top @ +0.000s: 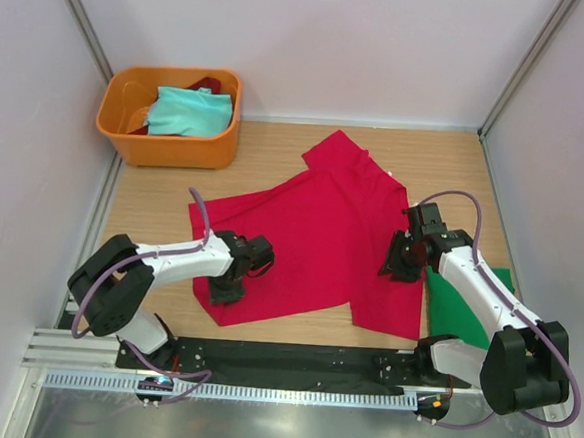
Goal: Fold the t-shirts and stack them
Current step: Flatten the tshirt out
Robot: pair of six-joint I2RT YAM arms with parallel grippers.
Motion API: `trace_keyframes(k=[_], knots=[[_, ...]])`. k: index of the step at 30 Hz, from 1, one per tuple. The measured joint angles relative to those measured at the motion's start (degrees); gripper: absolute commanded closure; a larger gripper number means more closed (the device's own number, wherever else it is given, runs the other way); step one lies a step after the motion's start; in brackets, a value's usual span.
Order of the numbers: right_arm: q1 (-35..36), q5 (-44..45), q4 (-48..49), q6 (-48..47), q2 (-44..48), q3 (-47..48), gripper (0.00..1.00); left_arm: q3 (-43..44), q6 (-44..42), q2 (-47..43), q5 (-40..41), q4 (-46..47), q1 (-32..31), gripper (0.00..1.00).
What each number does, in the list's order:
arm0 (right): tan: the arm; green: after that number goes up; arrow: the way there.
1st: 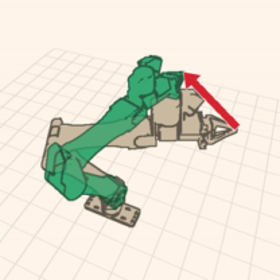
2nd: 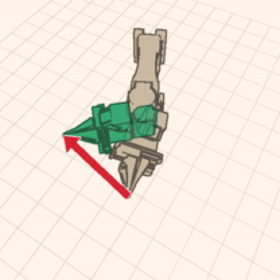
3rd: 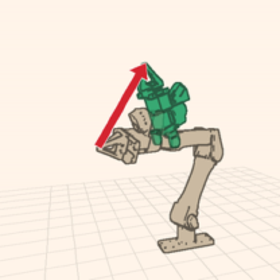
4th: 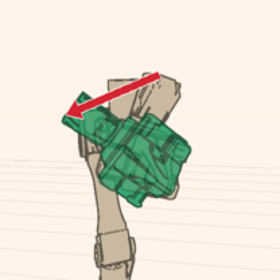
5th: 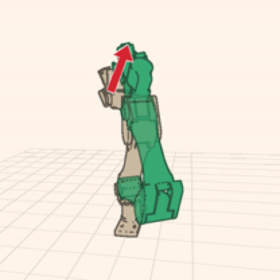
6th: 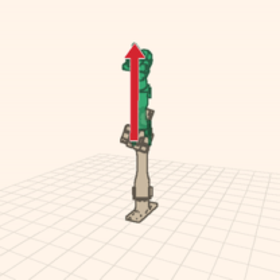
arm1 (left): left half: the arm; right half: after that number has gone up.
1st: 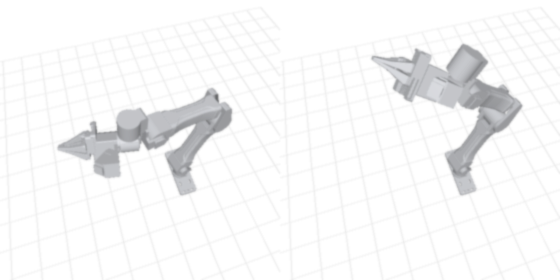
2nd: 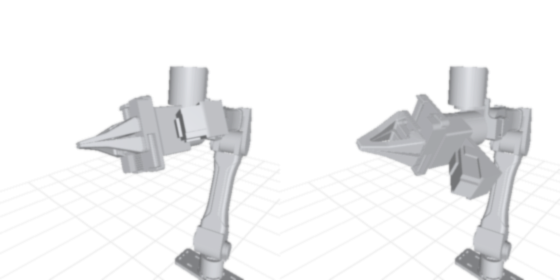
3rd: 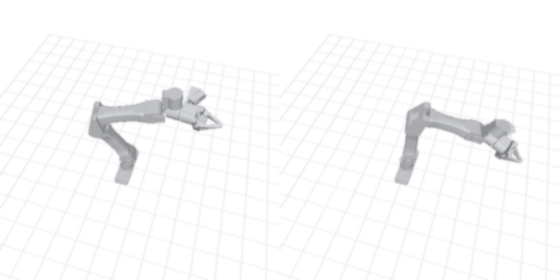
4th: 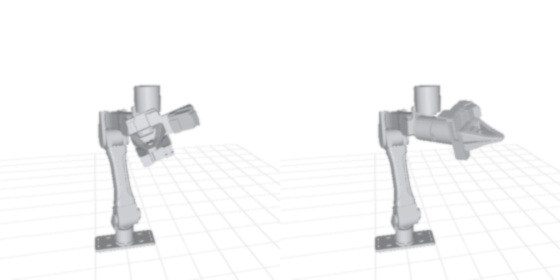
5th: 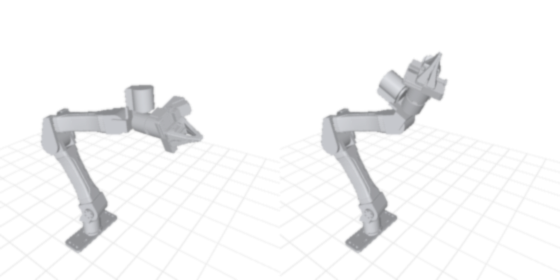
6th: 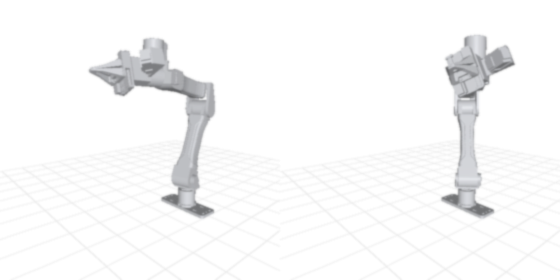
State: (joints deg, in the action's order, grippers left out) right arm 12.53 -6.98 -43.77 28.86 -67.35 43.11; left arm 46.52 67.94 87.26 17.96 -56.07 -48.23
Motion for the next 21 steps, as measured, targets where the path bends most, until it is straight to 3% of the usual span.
trace_keyframes(k=[2, 6, 7, 15, 21], knots=[[0.0, 0.0, 0.0, 0.0, 0.1, 0.0, 0.59, 0.1, -0.2, 0.1, 0.0, 0.0, 0.0, 0.71], [0.0, 0.0, 0.0, 0.0, 0.3, 0.0, 0.59, 0.2, -0.6, 0.7, -0.1, 0.7, 0.0, 0.98], [0.0, 0.0, 0.0, 0.0, 0.3, 0.0, 0.59, 0.3, -0.8, 0.9, -0.1, 0.9, 0.0, 1.00], [0.0, 0.0, 0.0, 0.0, 0.3, 0.0, 0.59, 0.2, 0.7, 0.0, 1.4, -0.6, 0.0, 1.00], [0.0, -0.2, 0.0, 0.0, 0.2, 0.0, 0.59, -3.3, 8.0, -12.3, 3.5, -6.4, 0.3, 1.00]])
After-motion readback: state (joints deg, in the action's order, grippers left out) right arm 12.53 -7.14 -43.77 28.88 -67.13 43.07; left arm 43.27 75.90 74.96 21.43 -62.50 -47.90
